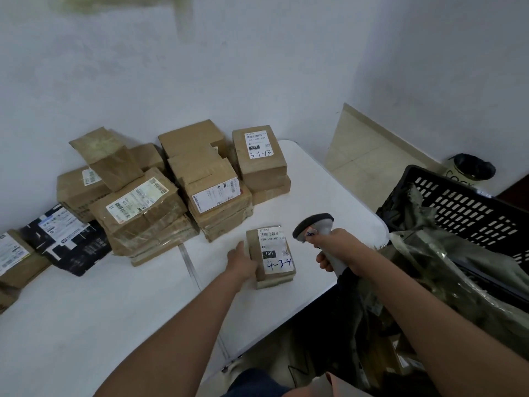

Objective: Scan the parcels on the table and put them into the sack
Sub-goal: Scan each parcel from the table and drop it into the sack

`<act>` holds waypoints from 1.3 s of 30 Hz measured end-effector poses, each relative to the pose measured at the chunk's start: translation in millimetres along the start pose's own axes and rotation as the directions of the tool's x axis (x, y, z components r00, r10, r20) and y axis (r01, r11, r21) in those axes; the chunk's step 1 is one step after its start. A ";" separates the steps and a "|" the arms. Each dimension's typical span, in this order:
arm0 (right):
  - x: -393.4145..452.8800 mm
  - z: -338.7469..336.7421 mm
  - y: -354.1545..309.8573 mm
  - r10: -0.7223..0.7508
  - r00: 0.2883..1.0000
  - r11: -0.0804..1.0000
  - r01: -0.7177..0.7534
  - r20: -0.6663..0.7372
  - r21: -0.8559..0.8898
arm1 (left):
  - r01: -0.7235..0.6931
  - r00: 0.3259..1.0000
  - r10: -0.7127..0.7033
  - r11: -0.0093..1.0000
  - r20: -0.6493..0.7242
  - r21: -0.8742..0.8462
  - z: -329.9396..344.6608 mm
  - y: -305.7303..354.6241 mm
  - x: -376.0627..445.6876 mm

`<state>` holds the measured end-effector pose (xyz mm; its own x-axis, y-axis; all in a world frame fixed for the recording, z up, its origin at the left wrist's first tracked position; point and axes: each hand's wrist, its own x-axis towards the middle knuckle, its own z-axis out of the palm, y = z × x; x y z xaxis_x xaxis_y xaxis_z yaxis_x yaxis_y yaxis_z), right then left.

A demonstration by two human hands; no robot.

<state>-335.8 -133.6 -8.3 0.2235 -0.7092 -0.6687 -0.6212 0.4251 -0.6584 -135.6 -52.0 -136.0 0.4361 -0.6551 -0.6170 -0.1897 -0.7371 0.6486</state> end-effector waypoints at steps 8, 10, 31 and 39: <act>-6.7 -47.9 87.9 0.171 0.977 0.974 -0.149 -0.124 0.168 | -0.082 0.996 0.090 0.838 0.012 0.539 60.6 37.9 -3.7; -12.7 -60.8 107.7 0.201 0.965 0.966 -0.167 -0.167 0.197 | -0.090 0.995 0.093 0.783 0.027 0.615 76.4 40.5 -7.0; -35.8 -146.9 299.1 0.436 0.874 0.817 -0.285 -0.214 0.501 | -0.127 0.671 -0.192 0.922 0.716 0.367 160.6 99.3 -130.4; -49.5 -178.7 314.0 0.358 0.906 0.866 -0.230 -0.228 0.445 | 0.376 0.629 -0.391 0.909 0.671 0.178 276.5 69.3 -150.5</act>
<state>-676.2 -65.5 -120.3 -0.1913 -0.6186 -0.7621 -0.2545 0.7811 -0.5702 -457.6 -50.4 -121.4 -0.2420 -0.2352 -0.9413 -0.1652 -0.9460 0.2788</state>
